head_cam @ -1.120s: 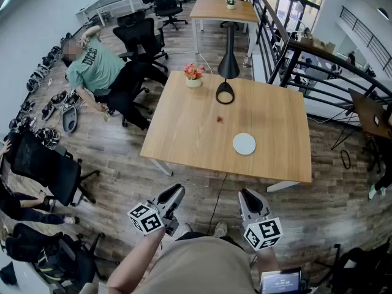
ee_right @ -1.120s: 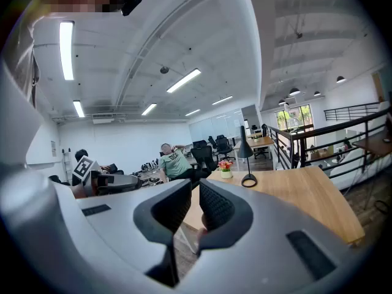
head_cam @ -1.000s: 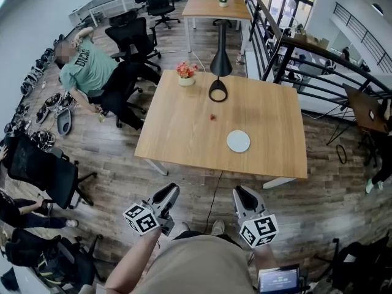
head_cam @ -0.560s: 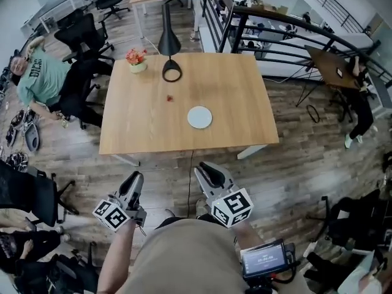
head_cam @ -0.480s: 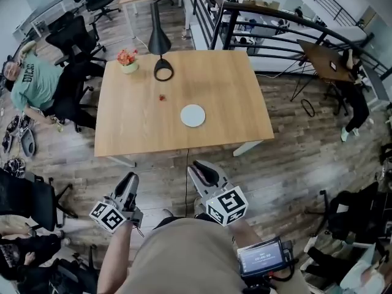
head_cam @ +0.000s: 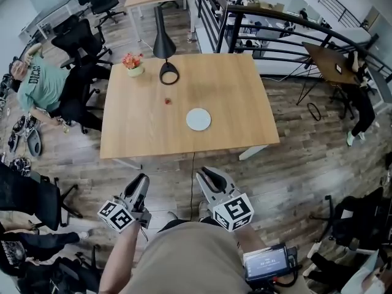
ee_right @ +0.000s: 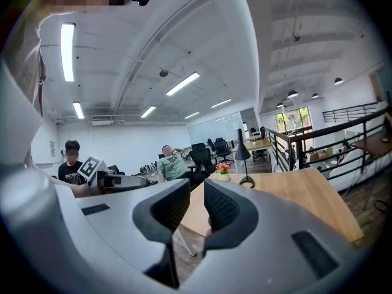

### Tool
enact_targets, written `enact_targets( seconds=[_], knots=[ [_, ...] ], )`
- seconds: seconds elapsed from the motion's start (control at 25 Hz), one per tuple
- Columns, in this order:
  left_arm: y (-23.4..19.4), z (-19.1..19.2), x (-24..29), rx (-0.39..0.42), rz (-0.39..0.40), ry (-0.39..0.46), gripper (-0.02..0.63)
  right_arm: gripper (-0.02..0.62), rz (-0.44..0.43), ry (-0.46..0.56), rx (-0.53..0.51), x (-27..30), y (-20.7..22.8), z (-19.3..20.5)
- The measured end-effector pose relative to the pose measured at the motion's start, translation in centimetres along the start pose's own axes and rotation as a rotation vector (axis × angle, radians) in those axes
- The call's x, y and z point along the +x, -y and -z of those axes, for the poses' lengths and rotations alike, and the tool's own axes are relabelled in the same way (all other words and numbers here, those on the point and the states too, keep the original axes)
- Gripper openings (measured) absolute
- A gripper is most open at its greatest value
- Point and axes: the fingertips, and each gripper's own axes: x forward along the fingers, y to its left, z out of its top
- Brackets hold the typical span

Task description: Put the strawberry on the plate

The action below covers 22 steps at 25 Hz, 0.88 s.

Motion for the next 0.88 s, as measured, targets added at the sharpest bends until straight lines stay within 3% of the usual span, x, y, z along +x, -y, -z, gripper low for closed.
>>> enact_targets(
  seconds=[0.52,0.88],
  knots=[
    [1.1,1.6,-0.2,-0.024,-0.048,0.024,0.084,0.054,-0.035,-0.024,-0.015,-0.7,1.3,0.3],
    [2.5,3.5,3.3,-0.020,-0.068,0.021,0.084,0.054,-0.054,-0.024,-0.012,-1.7,5.1,0.8]
  ],
)
